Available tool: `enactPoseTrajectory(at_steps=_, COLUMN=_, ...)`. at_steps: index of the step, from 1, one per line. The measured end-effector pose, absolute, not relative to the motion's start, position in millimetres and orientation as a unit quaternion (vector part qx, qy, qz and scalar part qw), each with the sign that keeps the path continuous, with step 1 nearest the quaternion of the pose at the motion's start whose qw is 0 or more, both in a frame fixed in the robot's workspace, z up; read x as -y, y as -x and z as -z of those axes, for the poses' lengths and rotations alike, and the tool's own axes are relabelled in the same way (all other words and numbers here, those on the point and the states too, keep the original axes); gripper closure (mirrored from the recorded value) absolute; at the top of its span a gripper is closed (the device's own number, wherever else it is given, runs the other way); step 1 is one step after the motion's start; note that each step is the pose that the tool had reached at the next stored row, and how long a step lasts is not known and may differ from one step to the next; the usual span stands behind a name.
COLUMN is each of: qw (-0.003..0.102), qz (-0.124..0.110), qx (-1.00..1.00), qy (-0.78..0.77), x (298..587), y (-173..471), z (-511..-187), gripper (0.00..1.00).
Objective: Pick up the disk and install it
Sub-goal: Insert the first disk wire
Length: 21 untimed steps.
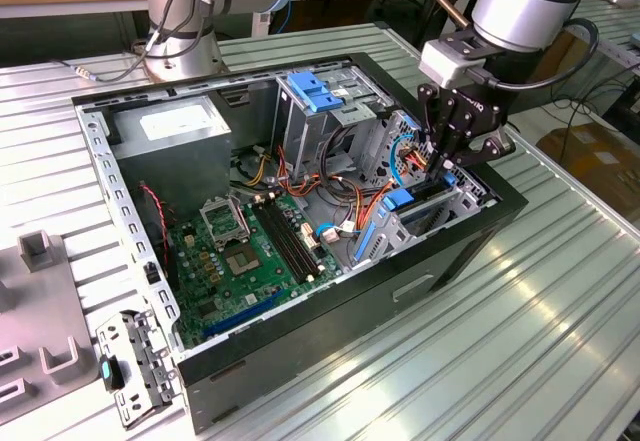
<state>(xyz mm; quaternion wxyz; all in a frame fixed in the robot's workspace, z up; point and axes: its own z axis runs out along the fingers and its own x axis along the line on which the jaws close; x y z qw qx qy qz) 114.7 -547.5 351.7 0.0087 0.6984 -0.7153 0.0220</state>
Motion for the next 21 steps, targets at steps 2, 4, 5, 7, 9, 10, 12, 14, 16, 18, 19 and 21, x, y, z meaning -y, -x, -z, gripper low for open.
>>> enactPoseTrajectory(at_steps=2, qw=0.009, qz=-0.022, qx=0.715, qy=-0.698, x=547.6, y=-114.5, z=-351.7, gripper=0.84)
enactPoseTrajectory(at_steps=4, qw=0.009, qz=-0.022, qx=0.715, qy=-0.698, x=547.6, y=-114.4, z=-351.7, gripper=0.84)
enactPoseTrajectory(at_steps=5, qw=0.009, qz=-0.022, qx=0.716, qy=-0.698, x=547.6, y=-114.4, z=-351.7, gripper=0.84)
enactPoseTrajectory(at_steps=7, qw=0.009, qz=-0.022, qx=0.716, qy=-0.698, x=547.6, y=-114.4, z=-351.0, gripper=0.84)
enactPoseTrajectory(at_steps=9, qw=0.009, qz=-0.022, qx=0.716, qy=-0.698, x=547.6, y=-114.4, z=-349.8, gripper=0.84)
enactPoseTrajectory(at_steps=10, qw=0.009, qz=-0.022, qx=0.716, qy=-0.697, x=547.3, y=-114.4, z=-349.1, gripper=0.84)
enactPoseTrajectory(at_steps=12, qw=0.009, qz=-0.022, qx=0.717, qy=-0.697, x=546.8, y=-114.5, z=-348.0, gripper=0.84)
enactPoseTrajectory(at_steps=14, qw=0.009, qz=-0.022, qx=0.718, qy=-0.696, x=546.2, y=-114.6, z=-347.2, gripper=0.84)
enactPoseTrajectory(at_steps=16, qw=0.009, qz=-0.022, qx=0.718, qy=-0.695, x=546.1, y=-114.9, z=-346.9, gripper=0.84)
enactPoseTrajectory(at_steps=18, qw=0.009, qz=-0.022, qx=0.719, qy=-0.694, x=546.0, y=-115.2, z=-346.6, gripper=0.84)
enactPoseTrajectory(at_steps=19, qw=0.009, qz=-0.022, qx=0.720, qy=-0.694, x=546.0, y=-115.4, z=-346.2, gripper=0.84)
enactPoseTrajectory(at_steps=21, qw=0.009, qz=-0.022, qx=0.721, qy=-0.693, x=546.0, y=-115.8, z=-345.8, gripper=0.84)
